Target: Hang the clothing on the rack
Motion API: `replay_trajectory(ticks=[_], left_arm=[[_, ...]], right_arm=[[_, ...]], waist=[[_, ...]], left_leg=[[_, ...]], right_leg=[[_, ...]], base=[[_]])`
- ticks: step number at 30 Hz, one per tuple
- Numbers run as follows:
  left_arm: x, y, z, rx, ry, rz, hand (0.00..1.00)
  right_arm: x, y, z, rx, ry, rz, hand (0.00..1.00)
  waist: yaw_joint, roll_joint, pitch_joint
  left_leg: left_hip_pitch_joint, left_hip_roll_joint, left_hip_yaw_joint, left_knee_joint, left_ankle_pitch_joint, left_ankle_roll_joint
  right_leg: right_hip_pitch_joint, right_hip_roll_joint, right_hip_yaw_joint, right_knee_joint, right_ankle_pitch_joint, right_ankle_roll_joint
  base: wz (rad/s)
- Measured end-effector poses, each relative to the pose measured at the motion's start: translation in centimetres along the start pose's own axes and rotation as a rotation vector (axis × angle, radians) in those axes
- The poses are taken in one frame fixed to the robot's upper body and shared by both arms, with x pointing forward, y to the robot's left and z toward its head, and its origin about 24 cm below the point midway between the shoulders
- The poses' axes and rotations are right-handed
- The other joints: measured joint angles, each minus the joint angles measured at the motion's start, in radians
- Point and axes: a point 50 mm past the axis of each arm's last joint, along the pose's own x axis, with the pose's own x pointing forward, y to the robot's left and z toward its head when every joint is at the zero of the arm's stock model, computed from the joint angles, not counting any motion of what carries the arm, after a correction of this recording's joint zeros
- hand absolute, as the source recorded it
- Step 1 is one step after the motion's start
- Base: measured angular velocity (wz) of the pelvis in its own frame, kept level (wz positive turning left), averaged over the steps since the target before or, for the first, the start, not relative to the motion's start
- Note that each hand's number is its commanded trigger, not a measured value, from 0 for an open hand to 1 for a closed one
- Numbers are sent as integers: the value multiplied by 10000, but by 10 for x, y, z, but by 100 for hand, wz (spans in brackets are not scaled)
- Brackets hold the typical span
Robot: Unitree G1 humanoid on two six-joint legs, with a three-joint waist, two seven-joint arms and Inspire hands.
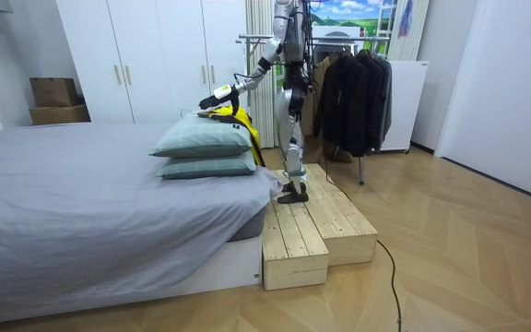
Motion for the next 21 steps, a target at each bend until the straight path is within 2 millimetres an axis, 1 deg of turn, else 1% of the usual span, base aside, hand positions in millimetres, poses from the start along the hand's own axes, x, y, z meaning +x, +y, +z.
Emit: replay_trajectory(ticks=[2, 5, 10, 14, 21], left_arm=[[1, 1, -3, -11, 219, 25, 0], [1, 0, -6, -114, 466, -35, 0], [0, -2, -10, -309, 770, -106, 0], [0, -1, -12, -568, 975, -79, 0], [0, -2, -12, -912, 1197, -73, 0]], right_arm=[[0, 1, 4, 66, -105, 39, 0], [1, 4, 10, 74, -246, 187, 0], [1, 6, 14, 168, -417, 269, 0], [1, 8, 16, 404, -528, 395, 0], [1, 9, 16, 544, -537, 439, 0]], waist=[[-11, -5, 7], [-68, -7, 14], [-64, -27, 27], [-62, -77, 55], [-64, -87, 55]], left_leg=[[33, 16, 99, 1, 3, 3], [39, 21, 156, -2, 3, 3], [57, 22, 216, 13, 4, 4], [87, 21, 219, -122, 3, 4], [-117, 30, 241, -35, 6, 4]], right_leg=[[-10, 9, 97, 31, 0, 0], [-8, 7, 115, 31, 0, 0], [-8, -5, 117, 23, 0, 0], [-28, -3, 102, 13, 0, 1], [-234, 5, 119, 0, 0, 0]], base=[[-10], [-4], [0], [0], [-1]])
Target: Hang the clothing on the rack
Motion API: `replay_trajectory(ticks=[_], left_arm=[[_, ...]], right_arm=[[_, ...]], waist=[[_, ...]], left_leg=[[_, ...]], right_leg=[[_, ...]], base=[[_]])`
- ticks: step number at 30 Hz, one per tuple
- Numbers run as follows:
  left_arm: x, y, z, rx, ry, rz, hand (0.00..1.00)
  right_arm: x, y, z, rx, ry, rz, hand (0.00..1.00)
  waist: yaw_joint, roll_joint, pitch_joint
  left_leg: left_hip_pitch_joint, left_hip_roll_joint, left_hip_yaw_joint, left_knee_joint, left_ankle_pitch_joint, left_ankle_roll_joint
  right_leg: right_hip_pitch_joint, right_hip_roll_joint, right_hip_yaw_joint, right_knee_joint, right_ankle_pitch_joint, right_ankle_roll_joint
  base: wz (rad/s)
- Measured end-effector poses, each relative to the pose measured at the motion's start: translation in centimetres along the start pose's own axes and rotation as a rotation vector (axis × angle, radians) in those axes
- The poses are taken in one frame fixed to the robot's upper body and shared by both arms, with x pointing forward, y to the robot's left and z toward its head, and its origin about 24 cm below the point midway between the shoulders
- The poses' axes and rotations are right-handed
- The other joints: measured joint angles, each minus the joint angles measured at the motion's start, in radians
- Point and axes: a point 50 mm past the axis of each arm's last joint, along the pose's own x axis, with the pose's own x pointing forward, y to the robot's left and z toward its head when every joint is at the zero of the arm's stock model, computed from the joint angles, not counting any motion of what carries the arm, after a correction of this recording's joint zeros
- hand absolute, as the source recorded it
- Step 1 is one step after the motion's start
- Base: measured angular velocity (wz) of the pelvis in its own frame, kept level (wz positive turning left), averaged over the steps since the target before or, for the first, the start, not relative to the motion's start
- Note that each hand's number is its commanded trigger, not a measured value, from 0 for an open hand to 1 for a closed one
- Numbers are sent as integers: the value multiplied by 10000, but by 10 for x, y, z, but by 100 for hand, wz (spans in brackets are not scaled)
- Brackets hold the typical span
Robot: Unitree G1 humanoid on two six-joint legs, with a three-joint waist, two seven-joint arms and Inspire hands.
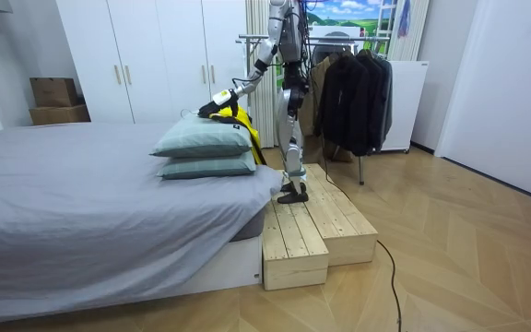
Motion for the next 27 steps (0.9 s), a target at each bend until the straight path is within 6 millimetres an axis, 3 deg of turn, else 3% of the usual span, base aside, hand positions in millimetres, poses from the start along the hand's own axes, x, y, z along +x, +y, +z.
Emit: replay_trajectory(ticks=[20, 27], left_arm=[[7, 7, 1, -383, 375, 37, 0], [8, 6, -3, -51, 424, -260, 0]], right_arm=[[1, 6, 10, -214, -297, 152, 0], [1, 8, 10, -532, -256, 303, 0]], waist=[[2, -66, 39], [-11, -68, 40]], left_leg=[[-337, 8, 37, 55, 4, 4], [-317, 28, 241, 49, 5, 5]], right_leg=[[-309, -1, 14, 0, 2, -2], [-316, 3, 121, -3, 2, -1]], base=[[0], [-4]])
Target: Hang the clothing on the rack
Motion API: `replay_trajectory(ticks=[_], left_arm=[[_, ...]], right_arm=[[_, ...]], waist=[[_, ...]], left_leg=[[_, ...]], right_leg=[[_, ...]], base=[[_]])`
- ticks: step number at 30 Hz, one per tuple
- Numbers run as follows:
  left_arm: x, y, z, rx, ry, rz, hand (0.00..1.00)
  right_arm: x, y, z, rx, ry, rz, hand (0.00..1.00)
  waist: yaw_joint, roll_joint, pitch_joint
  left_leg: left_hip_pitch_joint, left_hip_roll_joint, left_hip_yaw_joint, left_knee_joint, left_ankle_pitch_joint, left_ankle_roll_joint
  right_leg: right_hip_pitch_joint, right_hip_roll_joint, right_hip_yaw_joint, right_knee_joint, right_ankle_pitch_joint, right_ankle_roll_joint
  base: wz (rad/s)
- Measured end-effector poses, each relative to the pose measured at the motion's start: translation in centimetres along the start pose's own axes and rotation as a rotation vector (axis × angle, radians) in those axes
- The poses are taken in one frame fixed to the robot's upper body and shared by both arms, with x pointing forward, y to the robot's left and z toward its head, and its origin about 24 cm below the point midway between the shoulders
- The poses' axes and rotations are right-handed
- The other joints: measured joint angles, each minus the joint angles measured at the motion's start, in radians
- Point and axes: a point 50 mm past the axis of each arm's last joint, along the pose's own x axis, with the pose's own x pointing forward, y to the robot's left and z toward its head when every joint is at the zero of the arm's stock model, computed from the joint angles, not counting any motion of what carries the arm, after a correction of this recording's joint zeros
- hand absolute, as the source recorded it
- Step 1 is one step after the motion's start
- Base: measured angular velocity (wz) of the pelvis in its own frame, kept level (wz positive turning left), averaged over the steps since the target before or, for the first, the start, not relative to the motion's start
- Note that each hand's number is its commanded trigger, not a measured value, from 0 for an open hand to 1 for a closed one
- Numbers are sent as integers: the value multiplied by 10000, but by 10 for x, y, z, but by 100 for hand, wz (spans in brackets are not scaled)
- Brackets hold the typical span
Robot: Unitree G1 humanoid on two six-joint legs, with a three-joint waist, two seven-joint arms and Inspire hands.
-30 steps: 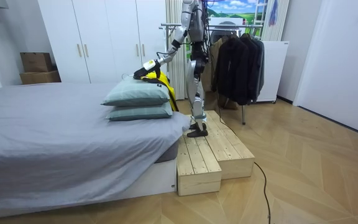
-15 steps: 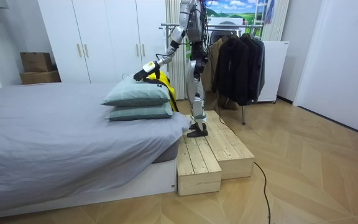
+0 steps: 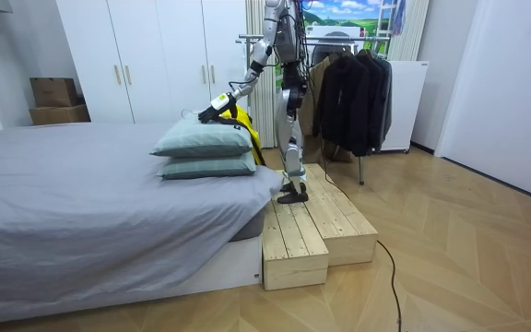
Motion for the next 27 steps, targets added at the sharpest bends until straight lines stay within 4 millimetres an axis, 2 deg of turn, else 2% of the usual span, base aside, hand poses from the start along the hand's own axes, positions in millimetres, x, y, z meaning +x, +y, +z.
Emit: replay_trajectory(ticks=[3, 6, 12, 14, 17, 22, 27], left_arm=[[1, 1, -2, 73, 13, -98, 0], [1, 2, -3, 121, 21, -177, 0], [1, 0, -3, 270, -30, -493, 0], [3, 1, 0, 290, -122, -557, 0], [3, 2, 0, 404, -193, -651, 0], [4, 1, 0, 420, -183, -869, 0], [3, -1, -2, 476, -68, -1160, 0]], right_arm=[[0, 1, 1, 3, -16, 163, 0], [0, 1, 1, 5, -18, 215, 0], [0, 2, 2, 7, -52, 222, 0], [0, 2, 3, 0, -99, 236, 0], [1, 3, 6, -9, -167, 219, 0], [1, 3, 11, -37, -339, 182, 0], [1, 2, 12, -18, -385, 181, 0]], waist=[[-5, -8, 6], [-26, -21, 15], [-27, -54, 82], [-6, -8, 105], [20, 106, 148], [38, 356, 122], [-8, 375, 123]], left_leg=[[8, 15, 57, -1, 0, 0], [12, 82, 369, 0, 0, 0], [-57, 150, 624, -22, -1, 1], [-236, 226, 863, -13, -6, 7], [-303, 258, 924, 19, -7, 7], [-364, 285, 1130, 54, -4, 4], [-347, 320, 1242, 50, -4, 3]], right_leg=[[0, 3, 9, -1, 0, 0], [3, 5, 4, 1, 1, -2], [-125, 8, -9, 69, 1, -3], [-336, 14, -28, 193, 15, -17], [-410, 37, 20, 197, 55, -31], [-667, 67, 215, 407, 58, -34], [-713, 76, 239, 524, 54, -37]], base=[[0], [0], [0], [0], [-4], [-13], [-7]])
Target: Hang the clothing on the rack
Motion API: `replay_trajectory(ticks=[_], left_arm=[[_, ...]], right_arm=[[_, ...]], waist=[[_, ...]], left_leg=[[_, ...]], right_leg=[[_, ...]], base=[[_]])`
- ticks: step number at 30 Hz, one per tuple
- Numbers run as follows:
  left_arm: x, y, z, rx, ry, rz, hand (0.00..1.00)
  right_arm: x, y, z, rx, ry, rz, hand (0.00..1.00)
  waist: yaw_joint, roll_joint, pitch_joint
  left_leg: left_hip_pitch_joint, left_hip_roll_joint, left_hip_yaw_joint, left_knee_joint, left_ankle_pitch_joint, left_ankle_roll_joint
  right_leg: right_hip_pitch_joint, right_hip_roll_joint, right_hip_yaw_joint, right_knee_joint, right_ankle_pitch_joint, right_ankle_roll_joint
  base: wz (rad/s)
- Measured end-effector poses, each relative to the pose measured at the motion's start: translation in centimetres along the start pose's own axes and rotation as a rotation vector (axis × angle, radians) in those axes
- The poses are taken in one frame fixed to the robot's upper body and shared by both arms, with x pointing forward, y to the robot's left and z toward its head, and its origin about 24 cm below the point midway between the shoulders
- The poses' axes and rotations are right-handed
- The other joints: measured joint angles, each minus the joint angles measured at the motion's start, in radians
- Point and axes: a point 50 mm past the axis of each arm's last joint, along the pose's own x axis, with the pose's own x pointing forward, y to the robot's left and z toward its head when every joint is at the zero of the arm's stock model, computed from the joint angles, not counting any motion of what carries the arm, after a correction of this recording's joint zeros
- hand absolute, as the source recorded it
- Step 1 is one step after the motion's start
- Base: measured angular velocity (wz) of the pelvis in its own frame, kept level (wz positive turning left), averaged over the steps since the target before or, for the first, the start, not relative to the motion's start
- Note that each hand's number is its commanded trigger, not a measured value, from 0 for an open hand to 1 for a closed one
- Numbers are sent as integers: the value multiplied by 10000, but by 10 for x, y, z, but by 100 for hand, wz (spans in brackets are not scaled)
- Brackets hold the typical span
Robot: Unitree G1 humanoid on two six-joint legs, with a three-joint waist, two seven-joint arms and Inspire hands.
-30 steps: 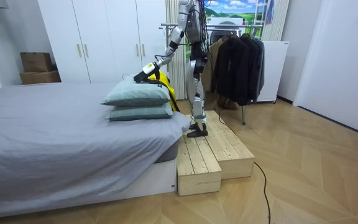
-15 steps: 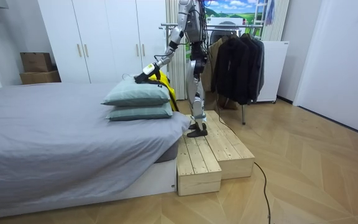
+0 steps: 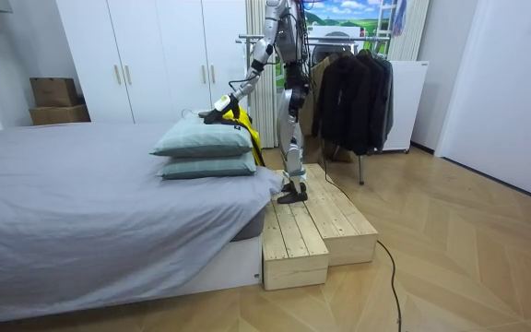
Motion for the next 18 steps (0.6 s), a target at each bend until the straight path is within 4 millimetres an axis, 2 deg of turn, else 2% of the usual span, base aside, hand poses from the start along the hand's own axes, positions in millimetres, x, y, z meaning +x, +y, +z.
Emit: replay_trajectory(ticks=[1, 2, 3, 4, 5, 6, 7, 8, 14, 18], left_arm=[[0, 0, 0, 21, 29, -83, 1], [0, 0, 0, 26, 36, -110, 8], [0, 0, -1, 32, 48, -138, 23], [0, -1, -1, 40, 60, -205, 23], [0, -1, -1, 67, 88, -268, 42], [0, -1, -1, 92, 110, -298, 82], [0, -1, -2, 130, 169, -319, 82], [0, -1, -3, 167, 243, -312, 100], [5, 13, -9, 383, 358, 56, 100], [5, 13, -11, 443, 492, 12, 100]], right_arm=[[0, 0, 1, 0, -20, 28, 0], [0, 1, 1, 1, -27, 60, 0], [0, 1, 1, 2, -23, 119, 0], [0, 1, 1, -2, -24, 191, 0], [0, 1, 1, -4, -32, 211, 0], [0, 1, 1, -4, -33, 213, 0], [0, 1, 1, -5, -29, 216, 0], [0, 1, 1, -10, -30, 219, 0], [0, 0, 0, -11, 18, 332, 0], [0, 0, -1, -1, 85, 392, 0]], waist=[[14, 0, 0], [13, 0, 0], [11, 0, -1], [21, 1, -1], [38, 2, -1], [43, 2, -2], [52, 3, -2], [46, 12, -8], [19, 44, -32], [25, 28, -45]], left_leg=[[1, -1, 1, -7, -1, 1], [4, -2, 5, -10, -1, 2], [10, -3, 9, -11, -1, 2], [20, -2, 23, -12, -1, 2], [42, -1, 52, -15, -1, 2], [63, 1, 72, -21, -1, 2], [121, 4, 110, -38, 0, 2], [169, 4, 138, -60, 0, 1], [293, 2, 201, -69, 14, 12], [488, -26, 239, -185, 21, 26]], right_leg=[[-4, 1, 7, 0, 0, 0], [-4, 0, 10, 0, 0, 0], [-3, 0, 15, 2, 0, 0], [0, 0, 26, 14, 0, 0], [6, 3, 52, 33, 0, 0], [18, 4, 67, 38, 0, 0], [46, 12, 106, 59, 0, 0], [71, 18, 139, 79, 0, 0], [128, 15, 194, 171, -2, 3], [273, 13, 245, 147, -8, 12]], base=[[0], [0], [0], [-3], [-4], [-8], [-10], [-9], [-2], [-2]])
